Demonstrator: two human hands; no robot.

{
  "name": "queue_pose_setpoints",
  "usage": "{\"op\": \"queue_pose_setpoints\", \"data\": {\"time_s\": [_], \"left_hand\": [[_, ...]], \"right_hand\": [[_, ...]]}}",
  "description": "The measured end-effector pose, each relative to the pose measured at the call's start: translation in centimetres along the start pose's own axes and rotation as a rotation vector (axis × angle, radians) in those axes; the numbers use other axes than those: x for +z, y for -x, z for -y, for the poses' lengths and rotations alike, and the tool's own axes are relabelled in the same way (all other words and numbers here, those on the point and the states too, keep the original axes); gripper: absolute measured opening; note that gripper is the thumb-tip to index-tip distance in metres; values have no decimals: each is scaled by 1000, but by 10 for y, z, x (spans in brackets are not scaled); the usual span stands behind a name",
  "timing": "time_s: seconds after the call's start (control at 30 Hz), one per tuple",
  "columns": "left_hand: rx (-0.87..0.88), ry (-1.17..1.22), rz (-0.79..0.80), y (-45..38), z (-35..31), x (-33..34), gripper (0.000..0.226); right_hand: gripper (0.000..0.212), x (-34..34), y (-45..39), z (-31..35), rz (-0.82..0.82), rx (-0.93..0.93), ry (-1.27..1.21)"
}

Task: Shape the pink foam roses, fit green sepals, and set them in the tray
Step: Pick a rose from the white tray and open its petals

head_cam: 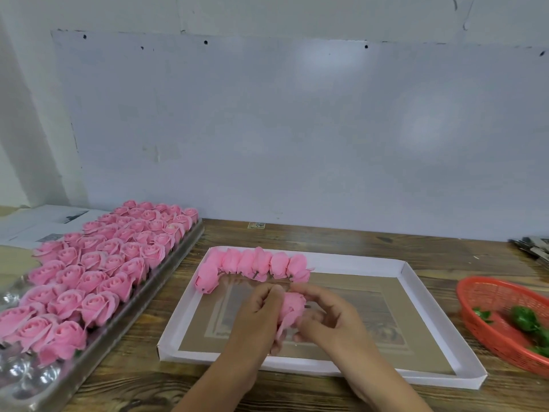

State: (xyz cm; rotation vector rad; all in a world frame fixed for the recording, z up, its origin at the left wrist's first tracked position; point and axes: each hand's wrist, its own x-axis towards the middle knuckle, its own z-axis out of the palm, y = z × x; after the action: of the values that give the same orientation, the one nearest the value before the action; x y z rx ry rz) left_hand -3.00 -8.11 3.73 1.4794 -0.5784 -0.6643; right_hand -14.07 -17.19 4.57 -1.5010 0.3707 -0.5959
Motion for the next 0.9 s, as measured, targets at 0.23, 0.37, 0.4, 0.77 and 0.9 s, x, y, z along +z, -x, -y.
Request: {"op": "queue_pose_setpoints", "data": {"time_s": [0.23,0.37,0.4,0.77,0.9], "left_hand": [[7,-6,60,-1,2,1,24],[-17,4,97,-2,0,0,30],[11,-6,106,-2,0,0,35],[436,-299,-135,2,-1,2,25],[425,-271,-124,2,-3,4,23]], "right_hand": [[32,0,-2,-5,-79,-89,133],[30,-2,-2,-5,-110,-95,128],[28,-1,-2,-5,-114,-83,106],[21,7,3,2,-53,1,-73],[18,9,4,2,-71,-67,-39]]}}
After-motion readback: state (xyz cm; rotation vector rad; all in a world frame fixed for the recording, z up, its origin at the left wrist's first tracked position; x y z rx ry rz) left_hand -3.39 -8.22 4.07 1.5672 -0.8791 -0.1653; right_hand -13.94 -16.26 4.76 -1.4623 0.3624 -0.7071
